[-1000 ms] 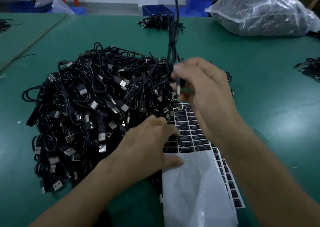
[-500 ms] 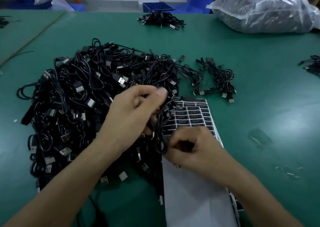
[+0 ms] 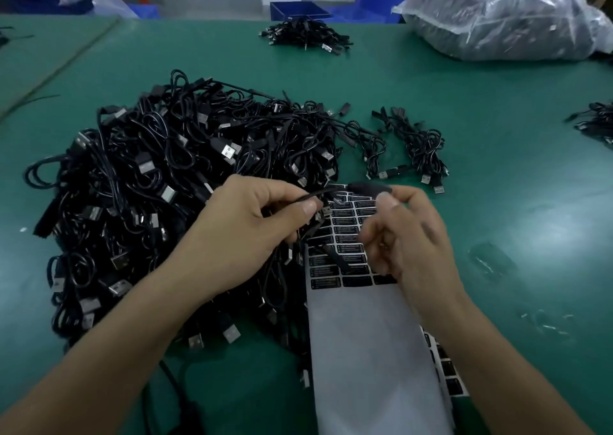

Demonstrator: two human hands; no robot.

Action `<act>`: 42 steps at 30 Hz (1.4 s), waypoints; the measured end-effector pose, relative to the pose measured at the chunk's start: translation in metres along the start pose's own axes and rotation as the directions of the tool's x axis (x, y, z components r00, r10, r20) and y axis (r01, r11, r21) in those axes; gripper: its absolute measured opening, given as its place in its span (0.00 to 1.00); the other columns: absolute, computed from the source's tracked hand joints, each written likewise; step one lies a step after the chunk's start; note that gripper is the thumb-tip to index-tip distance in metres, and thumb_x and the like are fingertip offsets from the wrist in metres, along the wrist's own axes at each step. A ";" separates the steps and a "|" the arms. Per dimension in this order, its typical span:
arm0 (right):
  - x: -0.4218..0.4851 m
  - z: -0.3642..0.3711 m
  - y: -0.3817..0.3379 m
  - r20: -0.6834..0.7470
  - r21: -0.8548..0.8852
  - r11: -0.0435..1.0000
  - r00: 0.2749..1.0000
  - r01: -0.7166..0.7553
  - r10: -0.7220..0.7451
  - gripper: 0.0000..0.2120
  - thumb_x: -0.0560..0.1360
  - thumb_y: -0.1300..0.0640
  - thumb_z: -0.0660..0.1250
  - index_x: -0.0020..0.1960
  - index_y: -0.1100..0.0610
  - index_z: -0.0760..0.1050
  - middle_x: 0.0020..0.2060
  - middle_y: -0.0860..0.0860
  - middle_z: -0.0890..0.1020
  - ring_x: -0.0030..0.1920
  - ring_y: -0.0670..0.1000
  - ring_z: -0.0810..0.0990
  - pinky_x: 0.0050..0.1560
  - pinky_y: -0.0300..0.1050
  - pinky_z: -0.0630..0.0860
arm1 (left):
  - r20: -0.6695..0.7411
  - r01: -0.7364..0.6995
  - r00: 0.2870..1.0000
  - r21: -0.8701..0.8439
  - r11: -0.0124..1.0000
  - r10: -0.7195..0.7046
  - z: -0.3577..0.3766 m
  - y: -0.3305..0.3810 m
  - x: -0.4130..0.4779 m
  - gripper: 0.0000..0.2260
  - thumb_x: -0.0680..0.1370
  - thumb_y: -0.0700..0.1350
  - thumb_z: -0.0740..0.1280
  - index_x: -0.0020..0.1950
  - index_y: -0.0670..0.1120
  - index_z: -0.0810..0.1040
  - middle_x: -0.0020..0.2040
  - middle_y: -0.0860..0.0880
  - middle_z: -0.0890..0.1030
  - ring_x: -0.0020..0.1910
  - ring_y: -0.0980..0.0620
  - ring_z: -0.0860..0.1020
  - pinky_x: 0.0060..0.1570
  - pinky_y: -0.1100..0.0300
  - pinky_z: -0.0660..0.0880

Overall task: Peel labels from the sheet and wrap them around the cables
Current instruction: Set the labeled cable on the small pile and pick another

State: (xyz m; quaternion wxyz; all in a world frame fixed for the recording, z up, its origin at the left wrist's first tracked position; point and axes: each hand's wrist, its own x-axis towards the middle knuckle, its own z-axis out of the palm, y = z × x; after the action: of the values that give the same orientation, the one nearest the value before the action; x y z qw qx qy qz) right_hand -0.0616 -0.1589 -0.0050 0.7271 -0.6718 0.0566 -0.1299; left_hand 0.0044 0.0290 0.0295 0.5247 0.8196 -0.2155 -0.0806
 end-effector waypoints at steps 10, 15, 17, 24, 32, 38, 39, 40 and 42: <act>0.004 -0.006 -0.004 0.014 0.086 0.994 0.997 0.071 -0.072 0.04 0.71 0.56 0.71 0.43 0.48 0.84 0.36 0.52 0.84 0.36 0.49 0.81 0.39 0.40 0.78 | 0.042 -0.004 0.999 0.225 0.974 -0.005 -0.011 0.012 -0.008 0.15 0.73 0.65 0.67 0.37 0.57 0.85 0.23 0.51 0.77 0.16 0.59 0.66 0.19 0.70 0.63; 0.004 -0.007 -0.005 0.112 0.048 0.992 0.986 0.118 -0.122 0.10 0.71 0.63 0.71 0.42 0.48 0.85 0.35 0.54 0.83 0.36 0.49 0.81 0.39 0.40 0.77 | 0.079 -0.068 0.996 0.279 0.958 0.048 0.001 0.016 -0.011 0.29 0.74 0.71 0.55 0.37 0.50 0.83 0.22 0.54 0.76 0.17 0.55 0.65 0.19 0.60 0.67; 0.004 -0.007 -0.003 0.156 0.005 0.993 0.981 0.116 -0.115 0.11 0.70 0.66 0.71 0.42 0.50 0.85 0.34 0.52 0.84 0.35 0.47 0.82 0.39 0.37 0.78 | 0.089 -0.053 0.996 0.287 0.956 0.028 0.007 0.013 -0.011 0.22 0.76 0.66 0.58 0.36 0.53 0.81 0.22 0.58 0.76 0.17 0.58 0.66 0.20 0.64 0.65; 0.010 -0.026 0.000 -0.079 -0.370 0.929 0.995 0.027 -0.061 0.09 0.75 0.60 0.73 0.43 0.46 0.84 0.38 0.44 0.86 0.39 0.42 0.83 0.43 0.41 0.77 | 0.060 -0.033 0.998 0.469 0.883 0.005 0.034 0.000 -0.014 0.12 0.78 0.61 0.60 0.43 0.57 0.77 0.33 0.57 0.80 0.31 0.58 0.76 0.32 0.59 0.72; 0.016 -0.043 -0.008 -0.243 -0.195 0.918 0.924 -0.344 0.295 0.03 0.78 0.58 0.70 0.48 0.51 0.81 0.47 0.52 0.84 0.40 0.50 0.86 0.34 0.38 0.78 | 0.118 -0.108 0.992 0.672 0.732 0.039 0.055 -0.011 -0.017 0.16 0.78 0.62 0.45 0.50 0.58 0.68 0.41 0.58 0.82 0.42 0.52 0.80 0.43 0.51 0.75; 0.013 -0.048 -0.013 -0.161 -0.063 0.890 0.885 -0.451 0.437 0.05 0.77 0.54 0.71 0.52 0.53 0.80 0.52 0.56 0.85 0.36 0.49 0.84 0.28 0.37 0.75 | 0.097 -0.075 0.995 0.617 0.784 0.019 0.054 -0.013 -0.015 0.15 0.78 0.62 0.47 0.49 0.58 0.69 0.42 0.61 0.83 0.41 0.57 0.80 0.44 0.51 0.76; 0.013 -0.047 -0.012 -0.175 -0.088 0.883 0.880 -0.461 0.442 0.05 0.77 0.54 0.71 0.52 0.53 0.80 0.51 0.55 0.85 0.34 0.47 0.83 0.27 0.36 0.73 | 0.093 -0.071 0.995 0.607 0.791 0.018 0.054 -0.013 -0.015 0.14 0.78 0.62 0.48 0.49 0.58 0.69 0.42 0.61 0.83 0.41 0.57 0.80 0.43 0.51 0.76; 0.014 -0.049 -0.011 -0.183 -0.083 0.879 0.874 -0.469 0.449 0.05 0.77 0.53 0.71 0.52 0.53 0.80 0.51 0.55 0.86 0.32 0.45 0.81 0.26 0.36 0.72 | 0.089 -0.066 0.996 0.601 0.797 0.016 0.054 -0.014 -0.015 0.13 0.79 0.61 0.48 0.49 0.59 0.69 0.41 0.62 0.83 0.41 0.58 0.80 0.43 0.52 0.76; 0.015 -0.049 -0.011 -0.162 0.000 0.862 0.850 -0.507 0.501 0.13 0.73 0.52 0.74 0.55 0.53 0.79 0.49 0.55 0.86 0.29 0.45 0.79 0.23 0.36 0.69 | 0.082 -0.057 0.997 0.593 0.803 0.010 0.054 -0.015 -0.015 0.11 0.79 0.61 0.50 0.48 0.60 0.69 0.41 0.64 0.83 0.40 0.60 0.80 0.43 0.54 0.76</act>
State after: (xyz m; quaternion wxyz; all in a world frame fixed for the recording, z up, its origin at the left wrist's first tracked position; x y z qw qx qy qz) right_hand -0.0613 -0.2112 0.0032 0.7145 -0.6365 0.2901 0.0143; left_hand -0.0239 -0.0035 -0.0085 0.2344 0.9352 -0.2638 -0.0304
